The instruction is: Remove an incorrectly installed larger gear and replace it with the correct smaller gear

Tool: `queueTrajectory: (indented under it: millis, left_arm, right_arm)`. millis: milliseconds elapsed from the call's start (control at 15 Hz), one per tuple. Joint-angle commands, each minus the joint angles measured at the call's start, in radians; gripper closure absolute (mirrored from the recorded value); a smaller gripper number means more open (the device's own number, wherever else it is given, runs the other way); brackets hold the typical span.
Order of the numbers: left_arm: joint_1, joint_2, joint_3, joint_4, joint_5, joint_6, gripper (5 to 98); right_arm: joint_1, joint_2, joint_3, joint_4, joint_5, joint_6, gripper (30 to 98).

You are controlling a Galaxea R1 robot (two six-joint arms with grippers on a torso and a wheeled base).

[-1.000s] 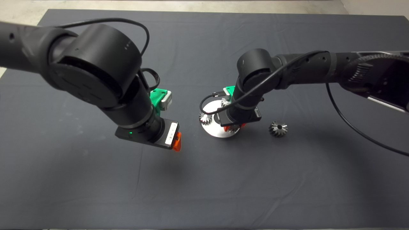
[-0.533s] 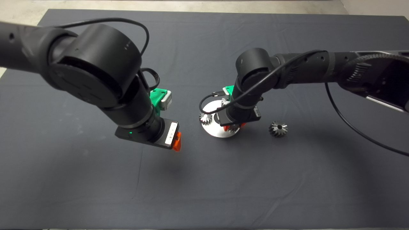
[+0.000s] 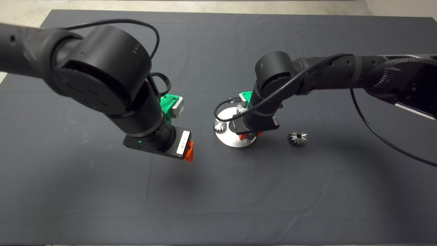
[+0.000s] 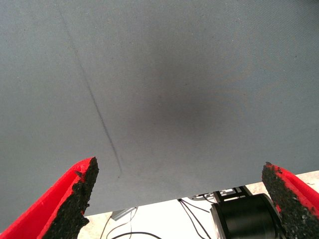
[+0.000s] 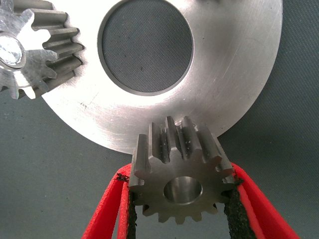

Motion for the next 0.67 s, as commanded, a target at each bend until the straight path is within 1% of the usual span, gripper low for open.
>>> queueTrajectory:
  millis: [0,467,600]
  left_arm:
    - [-0.021,0.003,0.004,0.007,0.069,0.004,19.7]
    - [-0.021,0.009,0.002,0.007,0.067,0.004,19.7]
    - [-0.021,0.009,0.002,0.005,0.067,0.004,19.8]
  right_arm:
    - [0.009,-0.013,0.002,-0.038,-0.098,-0.004,92.6]
    - [0.015,-0.007,0.002,-0.035,-0.098,-0.004,92.1]
    - [0.023,0.017,-0.008,-0.032,-0.098,-0.004,92.4]
